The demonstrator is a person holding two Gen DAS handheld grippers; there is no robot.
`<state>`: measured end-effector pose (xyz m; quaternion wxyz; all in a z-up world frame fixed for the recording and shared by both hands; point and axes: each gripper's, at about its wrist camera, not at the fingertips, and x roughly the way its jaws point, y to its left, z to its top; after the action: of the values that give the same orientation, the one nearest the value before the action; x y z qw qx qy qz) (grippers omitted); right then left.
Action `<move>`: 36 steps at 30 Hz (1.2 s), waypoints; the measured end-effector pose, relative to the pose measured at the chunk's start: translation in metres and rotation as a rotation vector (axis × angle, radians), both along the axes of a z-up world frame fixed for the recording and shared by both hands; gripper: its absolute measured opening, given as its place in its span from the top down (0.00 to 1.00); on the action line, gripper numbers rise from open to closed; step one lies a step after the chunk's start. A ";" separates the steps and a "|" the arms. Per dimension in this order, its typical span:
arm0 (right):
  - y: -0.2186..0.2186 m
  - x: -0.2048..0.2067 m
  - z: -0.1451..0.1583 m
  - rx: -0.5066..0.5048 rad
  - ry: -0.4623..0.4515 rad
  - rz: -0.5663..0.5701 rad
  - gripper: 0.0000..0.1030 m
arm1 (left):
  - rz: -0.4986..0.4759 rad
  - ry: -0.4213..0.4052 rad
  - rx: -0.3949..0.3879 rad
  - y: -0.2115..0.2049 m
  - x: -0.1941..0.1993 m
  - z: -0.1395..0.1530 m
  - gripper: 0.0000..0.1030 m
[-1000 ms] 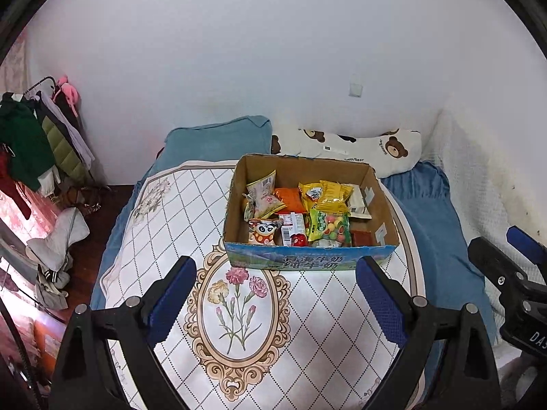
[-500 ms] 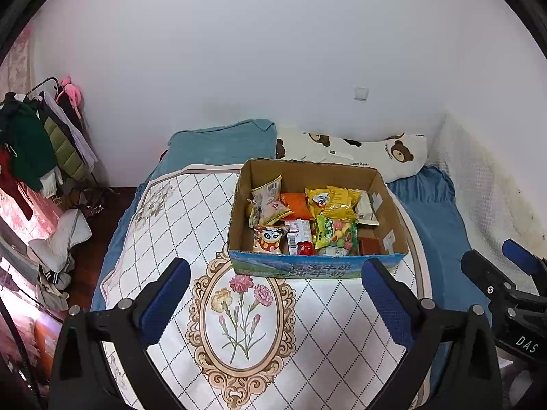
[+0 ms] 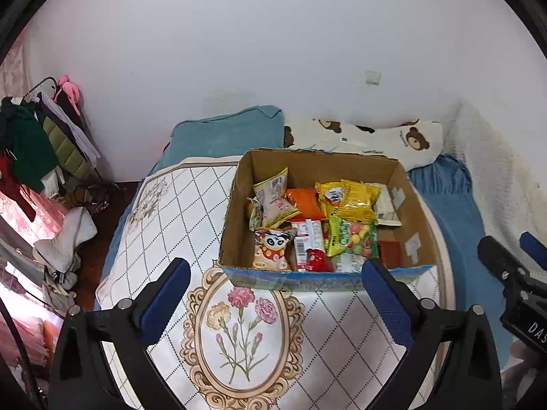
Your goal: Organize snacks
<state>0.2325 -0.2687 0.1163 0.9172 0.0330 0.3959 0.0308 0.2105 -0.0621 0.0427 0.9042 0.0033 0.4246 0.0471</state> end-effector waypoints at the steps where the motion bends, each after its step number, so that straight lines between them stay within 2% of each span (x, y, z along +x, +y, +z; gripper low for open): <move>1: -0.001 0.005 -0.004 -0.004 0.005 -0.007 0.00 | 0.002 0.003 0.003 -0.001 0.003 -0.002 0.00; 17: 0.002 0.033 -0.036 -0.007 0.051 -0.004 0.00 | 0.020 0.059 0.009 -0.001 0.033 -0.030 0.00; 36: 0.009 0.038 -0.044 -0.006 0.071 0.009 0.00 | 0.023 0.081 -0.002 0.005 0.037 -0.041 0.00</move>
<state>0.2710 -0.2602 0.0720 0.9024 0.0298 0.4286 0.0325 0.2480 -0.0574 0.0018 0.8857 -0.0006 0.4607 0.0568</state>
